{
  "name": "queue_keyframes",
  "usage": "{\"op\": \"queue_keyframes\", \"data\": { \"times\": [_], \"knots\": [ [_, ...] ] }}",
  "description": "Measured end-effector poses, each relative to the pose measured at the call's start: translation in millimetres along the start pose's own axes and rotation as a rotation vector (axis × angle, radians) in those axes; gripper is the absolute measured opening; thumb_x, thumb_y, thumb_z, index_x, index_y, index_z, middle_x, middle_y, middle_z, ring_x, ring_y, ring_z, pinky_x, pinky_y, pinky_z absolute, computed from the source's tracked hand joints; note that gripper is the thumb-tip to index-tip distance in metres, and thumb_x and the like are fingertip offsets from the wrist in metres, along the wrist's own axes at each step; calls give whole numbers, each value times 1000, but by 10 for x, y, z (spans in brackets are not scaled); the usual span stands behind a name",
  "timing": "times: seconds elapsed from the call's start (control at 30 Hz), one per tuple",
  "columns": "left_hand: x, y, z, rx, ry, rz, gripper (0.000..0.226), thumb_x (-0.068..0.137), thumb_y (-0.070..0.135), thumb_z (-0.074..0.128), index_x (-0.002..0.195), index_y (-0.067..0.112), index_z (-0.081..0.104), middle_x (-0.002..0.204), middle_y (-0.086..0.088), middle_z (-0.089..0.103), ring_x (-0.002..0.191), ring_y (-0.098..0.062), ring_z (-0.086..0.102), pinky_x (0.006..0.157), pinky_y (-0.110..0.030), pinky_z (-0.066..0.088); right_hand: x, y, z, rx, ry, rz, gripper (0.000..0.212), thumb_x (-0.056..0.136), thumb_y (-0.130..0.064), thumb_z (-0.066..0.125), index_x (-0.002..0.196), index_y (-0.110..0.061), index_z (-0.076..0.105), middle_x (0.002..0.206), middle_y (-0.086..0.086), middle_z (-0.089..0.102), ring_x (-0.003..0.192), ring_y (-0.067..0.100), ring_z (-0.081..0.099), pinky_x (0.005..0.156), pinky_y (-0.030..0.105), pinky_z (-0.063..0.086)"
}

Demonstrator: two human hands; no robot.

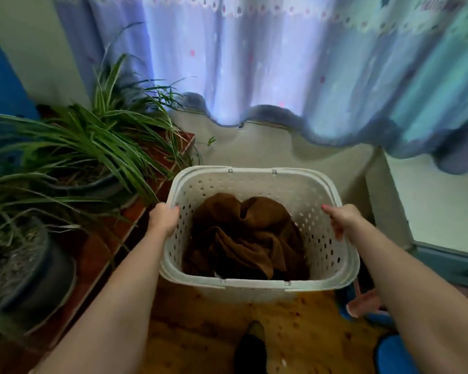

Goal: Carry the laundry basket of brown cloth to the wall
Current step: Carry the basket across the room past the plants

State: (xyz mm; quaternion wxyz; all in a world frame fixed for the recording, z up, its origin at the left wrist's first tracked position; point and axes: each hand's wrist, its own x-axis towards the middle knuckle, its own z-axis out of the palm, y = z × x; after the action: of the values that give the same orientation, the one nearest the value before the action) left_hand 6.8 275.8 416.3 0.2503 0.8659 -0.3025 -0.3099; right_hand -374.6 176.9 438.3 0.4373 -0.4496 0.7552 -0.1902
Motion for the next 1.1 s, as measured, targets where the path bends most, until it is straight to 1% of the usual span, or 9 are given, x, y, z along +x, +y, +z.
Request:
{"op": "queue_keyframes", "data": {
  "times": [0.17,0.27,0.37,0.47,0.6,0.77,0.83,0.97,1.1],
  "knots": [
    [-593,-340,-404,-1,47,8,41,94,26,50,118,-6,59,99,-26,69,72,-35,62,61,-35,50,-538,48,-16,-47,-54,-36,35,88,-22,63,65,-1,47,55,12,43,39,25,41,35,28,37],
    [-965,-631,-556,-9,85,-20,40,94,26,48,117,-5,61,91,-21,67,67,-34,62,52,-30,47,-753,87,35,-84,-123,-72,35,90,-16,61,64,0,45,54,12,41,23,20,38,25,21,33],
    [-1312,-971,-604,-39,154,-74,41,94,27,48,115,-5,62,99,-24,70,79,-38,66,62,-35,51,-896,141,126,-140,-180,-121,32,92,-13,58,66,0,43,53,12,39,16,17,34,23,17,31],
    [-1649,-1262,-604,-93,222,-144,41,94,28,50,115,-5,62,99,-23,69,85,-40,67,67,-37,50,-1030,206,206,-216,-223,-158,29,91,-8,55,67,0,42,50,12,40,26,21,37,26,20,33],
    [-2131,-1604,-628,-107,318,-244,40,96,28,49,114,-5,63,81,-12,61,64,-24,57,57,-30,41,-1208,220,362,-345,-266,-220,22,91,-9,54,73,4,48,52,13,46,29,24,42,32,27,38],
    [-2974,-2356,-614,-252,403,-448,35,98,26,47,114,-2,60,81,-12,61,61,-23,58,49,-27,42,-1638,169,881,-518,-382,-365,27,88,-11,56,67,4,51,51,14,50,34,27,46,40,34,44],
    [-3308,-2642,-694,-292,448,-508,34,98,27,47,109,-2,60,79,-12,61,57,-21,56,47,-24,41,-1868,163,1180,-579,-432,-417,26,88,-11,57,67,4,52,52,14,51,32,26,48,38,32,44],
    [-3861,-3146,-972,-323,527,-604,27,100,27,44,98,3,55,90,-16,63,66,-23,59,51,-24,44,-2399,229,1751,-651,-552,-493,19,87,-10,58,75,5,54,48,14,51,29,24,46,35,29,41],
    [-4412,-3678,-1253,-335,636,-714,28,99,29,44,91,5,55,78,-11,60,62,-20,57,51,-23,43,-3035,371,2309,-674,-695,-531,15,88,-8,57,79,4,53,45,12,50,24,19,42,34,25,39]
  ]
}}
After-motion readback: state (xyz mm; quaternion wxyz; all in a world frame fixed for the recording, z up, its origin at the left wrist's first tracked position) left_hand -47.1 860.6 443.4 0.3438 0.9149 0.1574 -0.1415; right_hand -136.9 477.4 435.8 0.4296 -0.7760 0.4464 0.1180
